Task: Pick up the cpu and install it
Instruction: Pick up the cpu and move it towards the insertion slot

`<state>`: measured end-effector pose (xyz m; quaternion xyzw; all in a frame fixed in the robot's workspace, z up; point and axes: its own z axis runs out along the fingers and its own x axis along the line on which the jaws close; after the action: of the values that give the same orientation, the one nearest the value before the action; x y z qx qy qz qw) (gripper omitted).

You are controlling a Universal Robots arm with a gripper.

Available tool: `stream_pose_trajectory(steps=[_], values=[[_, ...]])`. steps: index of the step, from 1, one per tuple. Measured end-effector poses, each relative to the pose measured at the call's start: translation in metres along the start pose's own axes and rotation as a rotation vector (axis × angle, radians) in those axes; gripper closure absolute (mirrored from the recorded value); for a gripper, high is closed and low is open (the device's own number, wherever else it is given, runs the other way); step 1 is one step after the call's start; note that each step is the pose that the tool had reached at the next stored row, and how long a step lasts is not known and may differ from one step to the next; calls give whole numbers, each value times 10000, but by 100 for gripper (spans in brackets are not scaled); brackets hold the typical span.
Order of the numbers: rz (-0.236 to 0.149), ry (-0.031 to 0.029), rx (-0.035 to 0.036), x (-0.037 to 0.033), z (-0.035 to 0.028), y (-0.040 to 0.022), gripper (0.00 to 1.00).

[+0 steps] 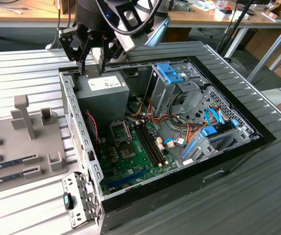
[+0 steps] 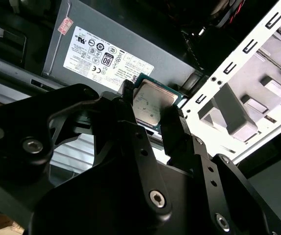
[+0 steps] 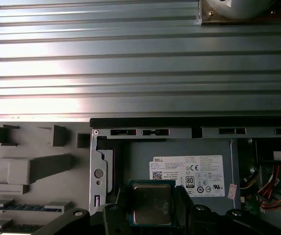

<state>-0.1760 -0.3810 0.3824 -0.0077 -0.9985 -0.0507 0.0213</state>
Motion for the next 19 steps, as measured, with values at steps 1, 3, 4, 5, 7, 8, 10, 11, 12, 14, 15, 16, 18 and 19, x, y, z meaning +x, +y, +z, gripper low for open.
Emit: stream_pose_trajectory(steps=[1, 3, 4, 5, 7, 8, 10, 11, 12, 14, 15, 16, 18, 19], values=[[0, 0, 0, -11, 0, 0, 53], [0, 0, 0, -22, 1, 0, 53], [0, 0, 0, -30, 1, 0, 53], [0, 0, 0, -35, 1, 0, 53], [0, 0, -1, -48, 2, 0, 53], [0, 0, 0, -54, 2, 0, 53], [-1, 0, 0, -67, 2, 0, 53], [0, 0, 0, -75, 3, 0, 53], [-1, 0, 0, -81, 3, 0, 53], [-1, 0, 0, -96, 3, 0, 53], [0, 0, 0, -103, 4, 0, 53], [-1, 0, 0, -113, 4, 0, 53], [0, 0, 0, -124, 4, 0, 53], [-1, 0, 0, -131, 5, 0, 53]])
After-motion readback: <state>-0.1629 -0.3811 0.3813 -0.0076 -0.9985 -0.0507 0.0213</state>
